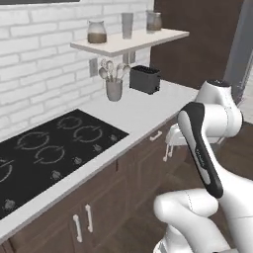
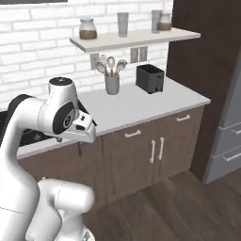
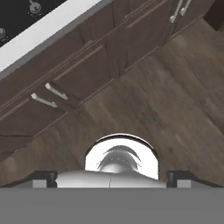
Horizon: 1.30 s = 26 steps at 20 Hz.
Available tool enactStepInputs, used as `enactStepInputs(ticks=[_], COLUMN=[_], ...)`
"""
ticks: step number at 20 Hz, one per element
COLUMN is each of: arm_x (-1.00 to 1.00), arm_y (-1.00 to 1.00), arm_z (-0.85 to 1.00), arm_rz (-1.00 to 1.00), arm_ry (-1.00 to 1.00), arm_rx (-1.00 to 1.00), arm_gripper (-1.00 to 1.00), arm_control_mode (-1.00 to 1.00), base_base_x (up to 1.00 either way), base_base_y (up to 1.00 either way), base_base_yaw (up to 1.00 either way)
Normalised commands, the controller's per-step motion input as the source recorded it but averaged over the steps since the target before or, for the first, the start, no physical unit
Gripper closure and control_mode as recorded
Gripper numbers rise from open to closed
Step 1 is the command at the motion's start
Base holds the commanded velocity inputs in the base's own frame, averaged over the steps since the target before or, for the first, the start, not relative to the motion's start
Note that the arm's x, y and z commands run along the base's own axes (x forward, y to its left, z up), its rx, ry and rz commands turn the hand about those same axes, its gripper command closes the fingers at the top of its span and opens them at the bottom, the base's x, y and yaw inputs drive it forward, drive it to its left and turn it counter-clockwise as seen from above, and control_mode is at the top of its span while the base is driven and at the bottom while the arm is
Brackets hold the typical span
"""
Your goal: Navigate to the stand mixer.
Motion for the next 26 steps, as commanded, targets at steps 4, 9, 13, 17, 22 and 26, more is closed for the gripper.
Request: enactStepInputs(ticks=[4,9,13,17,22,26], arm_x=[0.0,0.0,0.0,0.0,0.0,0.0], arm_y=[0.0,0.0,0.0,0.0,0.0,0.0], arm_z=[0.0,0.0,0.0,0.0,0.0,0.0], arm_rz=[0.0,0.0,0.0,0.0,0.0,0.0], arm_ry=[0.0,0.0,0.0,0.0,0.0,0.0], arm_rx=[0.0,0.0,0.0,0.0,0.0,0.0], arm_gripper=[-1.0,-1.0,-1.0,-1.0,-1.0,-1.0], arm_control_mode=[1.0,1.0,1.0,1.0,1.0,1.0], base_base_x=[0.0,0.0,0.0,0.0,-0.37,-0.69], base_base_y=[0.01,0.03,0.0,0.05,0.2,0.1], base_base_yaw=[-0.85,-0.88,-0.87,-0.86,-0.75,-0.67])
